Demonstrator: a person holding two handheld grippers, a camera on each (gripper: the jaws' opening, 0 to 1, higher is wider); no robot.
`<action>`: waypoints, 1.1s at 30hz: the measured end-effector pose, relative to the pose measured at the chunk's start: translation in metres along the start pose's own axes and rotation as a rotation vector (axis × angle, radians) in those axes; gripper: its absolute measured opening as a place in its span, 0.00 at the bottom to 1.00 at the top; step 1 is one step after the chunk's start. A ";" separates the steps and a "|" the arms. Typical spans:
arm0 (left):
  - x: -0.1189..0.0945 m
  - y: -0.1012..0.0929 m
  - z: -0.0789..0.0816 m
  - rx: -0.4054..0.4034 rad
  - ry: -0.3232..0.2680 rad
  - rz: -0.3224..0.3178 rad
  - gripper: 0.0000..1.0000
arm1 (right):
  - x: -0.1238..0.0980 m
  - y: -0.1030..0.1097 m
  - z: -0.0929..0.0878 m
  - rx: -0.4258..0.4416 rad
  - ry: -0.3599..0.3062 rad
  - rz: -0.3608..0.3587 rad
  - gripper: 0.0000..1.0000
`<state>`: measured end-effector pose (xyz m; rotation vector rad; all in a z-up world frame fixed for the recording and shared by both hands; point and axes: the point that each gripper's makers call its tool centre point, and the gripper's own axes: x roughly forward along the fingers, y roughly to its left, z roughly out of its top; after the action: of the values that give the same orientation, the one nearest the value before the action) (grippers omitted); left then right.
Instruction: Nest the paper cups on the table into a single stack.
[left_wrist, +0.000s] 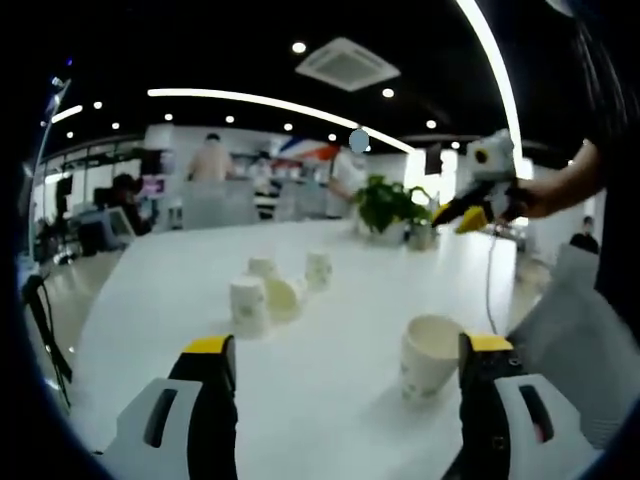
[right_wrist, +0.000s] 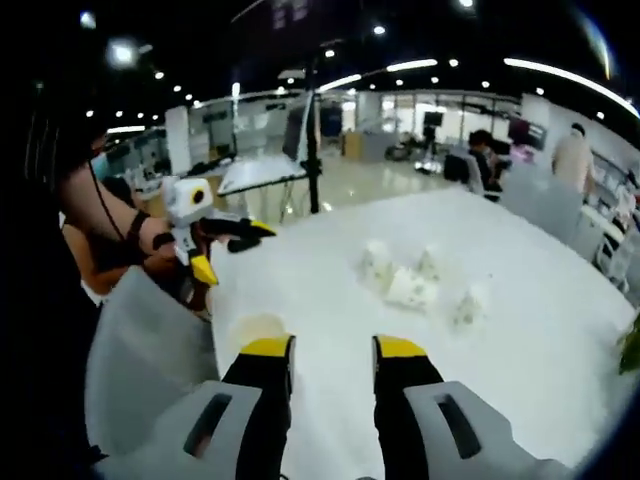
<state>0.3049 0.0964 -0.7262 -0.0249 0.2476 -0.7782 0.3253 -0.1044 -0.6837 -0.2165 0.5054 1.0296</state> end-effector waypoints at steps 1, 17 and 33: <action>0.000 0.000 0.001 0.000 -0.001 0.001 0.90 | 0.000 -0.002 -0.004 0.000 0.000 -0.005 0.31; 0.006 -0.004 0.009 -0.013 -0.005 -0.016 0.89 | -0.013 -0.019 -0.052 0.151 -0.044 -0.159 0.58; 0.012 -0.011 0.017 0.002 -0.002 -0.050 0.90 | -0.026 -0.032 -0.075 0.243 -0.076 -0.282 0.93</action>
<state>0.3094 0.0790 -0.7107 -0.0296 0.2451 -0.8283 0.3197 -0.1702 -0.7374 -0.0302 0.5099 0.6916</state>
